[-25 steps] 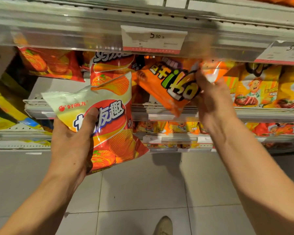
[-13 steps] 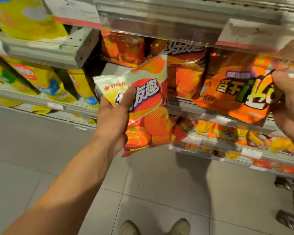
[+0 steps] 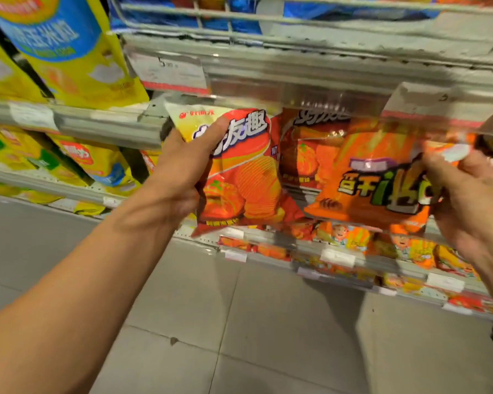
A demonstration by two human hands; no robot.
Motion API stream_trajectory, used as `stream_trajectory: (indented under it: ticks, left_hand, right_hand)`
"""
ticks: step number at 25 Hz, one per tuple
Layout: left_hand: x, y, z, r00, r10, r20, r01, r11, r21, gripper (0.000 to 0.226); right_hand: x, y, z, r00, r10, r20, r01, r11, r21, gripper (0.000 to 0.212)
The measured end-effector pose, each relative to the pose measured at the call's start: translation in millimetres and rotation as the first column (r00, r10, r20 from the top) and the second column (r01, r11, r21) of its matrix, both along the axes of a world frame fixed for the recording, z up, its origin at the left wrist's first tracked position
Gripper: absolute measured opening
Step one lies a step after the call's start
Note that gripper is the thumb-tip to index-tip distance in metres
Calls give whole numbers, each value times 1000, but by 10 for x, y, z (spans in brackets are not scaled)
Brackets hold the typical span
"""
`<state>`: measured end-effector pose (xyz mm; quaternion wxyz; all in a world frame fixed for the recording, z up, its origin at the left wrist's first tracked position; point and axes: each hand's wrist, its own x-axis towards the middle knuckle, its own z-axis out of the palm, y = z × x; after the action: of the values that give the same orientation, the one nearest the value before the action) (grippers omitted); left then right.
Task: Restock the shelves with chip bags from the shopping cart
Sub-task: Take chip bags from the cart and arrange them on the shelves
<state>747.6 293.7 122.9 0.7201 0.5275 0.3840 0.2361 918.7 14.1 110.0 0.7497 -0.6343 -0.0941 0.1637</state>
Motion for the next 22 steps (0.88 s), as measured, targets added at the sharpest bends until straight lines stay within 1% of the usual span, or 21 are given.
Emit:
stream_trajectory:
  ticks: [1,2,4,5,7,8,9,10,11,13,14,16,17,19,20,21,22]
  left_hand:
    - [78,93,71,1000,-18,11,18,999,49,38]
    - [150,197,133,1000,-19,-2,19,995,101,33]
    - [260,342,213,998,8,-63,4,983,183,13]
    - [305,377,219,998,17,-68,-4,981,196,6]
    - [383,444,195,1000,-12,11,10,982,187,13]
    - [416,470,177,998,-33,46,25,986,167,11]
    - [461,514,148,997,-47,67,37,989,144,8]
    - [493,549,125,997,-49,57,41,991,128,17]
    - [541,602,66,997,-57,43,51,991,128,23]
    - [634,673,-47,994,-80,-77,95,973,210,18]
    - [649,668,-97,986,-101,-134,128,968,217,16]
    - [690,671,-169,967,-142,-210,174,974,142,24]
    - [703,691,-182,954,-190,-234,217,971,97,26]
    - [664,751,-162,932,-279,-230,294,955,37,27]
    - [627,766,-152,939,-272,-212,283,959,24,31]
    - [573,768,-167,958,-216,-189,230,972,55,33]
    - [481,734,-206,977,-121,-174,153,971,186,28]
  right_hand:
    - [-24,69,-2,999,28,-22,-28,1000,-13,8]
    - [-44,149,-8,1000,22,-15,-22,1000,-8,13]
    - [-67,261,43,999,32,-24,-32,999,-6,17]
    - [-79,293,64,1000,2,-26,-3,1000,-13,16]
    - [-24,302,35,1000,-24,0,24,998,-53,5]
    - [8,308,18,999,-37,15,37,997,-64,3]
    - [9,313,27,999,-33,27,35,996,-78,5]
    - [31,308,8,999,-25,31,27,997,-75,6]
    - [32,304,-1,999,-30,33,33,995,-98,6]
    - [38,284,-43,998,-40,38,44,992,-118,6]
    - [33,278,-70,998,-41,39,46,991,-125,7]
    - [14,270,-107,999,-48,17,50,991,-128,5]
    - [-8,274,-106,999,-53,9,53,990,-130,5]
    - [-35,282,-96,998,-63,9,64,989,-131,10]
    - [-37,280,-95,998,-67,12,68,989,-130,12]
    - [-50,281,-78,998,-70,12,71,989,-129,11]
    - [-55,274,-73,997,-71,16,72,989,-128,9]
